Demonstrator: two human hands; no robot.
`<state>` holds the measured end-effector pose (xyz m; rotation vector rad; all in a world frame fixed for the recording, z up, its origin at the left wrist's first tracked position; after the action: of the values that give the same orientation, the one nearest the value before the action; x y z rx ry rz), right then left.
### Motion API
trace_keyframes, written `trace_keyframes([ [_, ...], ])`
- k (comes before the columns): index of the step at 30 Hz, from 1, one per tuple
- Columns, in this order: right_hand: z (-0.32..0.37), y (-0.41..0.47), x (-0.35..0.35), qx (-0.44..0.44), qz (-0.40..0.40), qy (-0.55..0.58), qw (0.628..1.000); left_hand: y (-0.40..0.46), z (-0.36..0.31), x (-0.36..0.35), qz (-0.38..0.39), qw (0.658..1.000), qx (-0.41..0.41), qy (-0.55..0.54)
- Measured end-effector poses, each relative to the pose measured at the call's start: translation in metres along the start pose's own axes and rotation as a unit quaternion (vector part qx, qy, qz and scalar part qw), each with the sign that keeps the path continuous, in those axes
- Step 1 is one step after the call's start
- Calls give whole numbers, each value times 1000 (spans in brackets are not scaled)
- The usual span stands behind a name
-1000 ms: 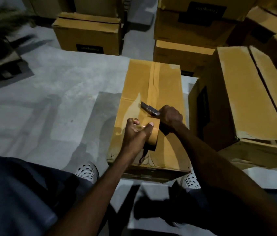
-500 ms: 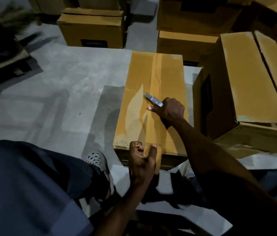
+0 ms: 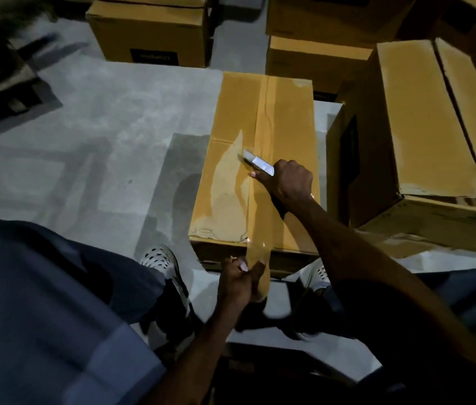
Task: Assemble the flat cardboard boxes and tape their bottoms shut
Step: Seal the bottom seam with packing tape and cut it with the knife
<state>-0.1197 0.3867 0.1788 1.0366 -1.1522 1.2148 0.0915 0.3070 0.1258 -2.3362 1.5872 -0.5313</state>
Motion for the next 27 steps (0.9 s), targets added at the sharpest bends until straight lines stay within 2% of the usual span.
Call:
trace_keyframes([
  [3, -14, -19, 0, 35, -11, -17, 999, 8, 0, 0, -5, 999, 38, -33],
  [8, -42, -64, -7, 83, 54, -27, 995, 16, -1, -1, 23, 996, 46, -68],
  [12, -52, -96, -6, 98, 133, 17, 986, 15, -2, -2, 30, 999, 34, -23],
  [15, -53, -105, -4, 108, 156, 42, 981, 14, 4, 2, 39, 999, 24, 15],
  [19, -59, -108, 12, 118, 186, 103, 970, 8, 1, 8, 80, 996, 35, 11],
  [24, -74, -124, 34, 152, 153, 104, 971, 17, 23, 6, 170, 984, 58, 3],
  [27, -81, -137, 43, 170, 155, 82, 970, -2, -1, 12, 177, 983, 45, 20],
])
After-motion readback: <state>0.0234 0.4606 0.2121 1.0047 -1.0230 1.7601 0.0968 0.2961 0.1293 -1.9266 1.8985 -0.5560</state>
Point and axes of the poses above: each hand's wrist, its own y-axis towards the middle knuckle, its own x-axis out of the back of the hand, z = x × y, the point moved 3 cm from there along y, towards the middle knuckle, and after that the axes turned 15 degrees about -x, right-handed, at the moved point
